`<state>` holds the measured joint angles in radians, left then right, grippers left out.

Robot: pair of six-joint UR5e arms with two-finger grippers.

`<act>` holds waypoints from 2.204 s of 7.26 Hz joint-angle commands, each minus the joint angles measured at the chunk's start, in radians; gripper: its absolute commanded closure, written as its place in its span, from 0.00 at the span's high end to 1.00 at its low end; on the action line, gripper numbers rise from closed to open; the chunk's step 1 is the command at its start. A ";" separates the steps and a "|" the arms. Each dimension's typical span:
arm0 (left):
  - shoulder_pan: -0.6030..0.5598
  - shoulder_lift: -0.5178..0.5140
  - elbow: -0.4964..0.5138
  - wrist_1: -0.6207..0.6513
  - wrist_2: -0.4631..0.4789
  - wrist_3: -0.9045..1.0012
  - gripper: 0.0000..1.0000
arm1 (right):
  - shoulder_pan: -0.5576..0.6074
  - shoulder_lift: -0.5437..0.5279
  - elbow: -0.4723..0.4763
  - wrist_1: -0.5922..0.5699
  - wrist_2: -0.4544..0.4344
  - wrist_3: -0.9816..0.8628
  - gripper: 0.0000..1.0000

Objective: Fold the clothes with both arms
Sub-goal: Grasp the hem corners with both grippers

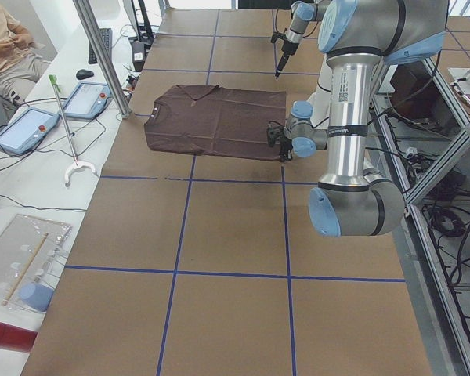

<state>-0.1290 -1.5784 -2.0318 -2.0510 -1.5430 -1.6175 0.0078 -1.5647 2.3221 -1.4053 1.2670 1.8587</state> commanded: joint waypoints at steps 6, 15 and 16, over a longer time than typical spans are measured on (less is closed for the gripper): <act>-0.001 0.000 -0.030 0.002 0.006 -0.028 0.00 | -0.081 0.017 -0.050 -0.064 -0.050 0.148 0.74; -0.001 -0.017 -0.031 0.000 0.004 -0.042 0.00 | -0.109 0.127 -0.221 -0.141 -0.060 0.297 0.59; -0.001 -0.017 -0.031 -0.001 0.004 -0.044 0.00 | -0.109 0.129 -0.221 -0.141 -0.060 0.298 0.47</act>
<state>-0.1303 -1.5952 -2.0632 -2.0516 -1.5386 -1.6601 -0.1003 -1.4369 2.1022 -1.5450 1.2074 2.1549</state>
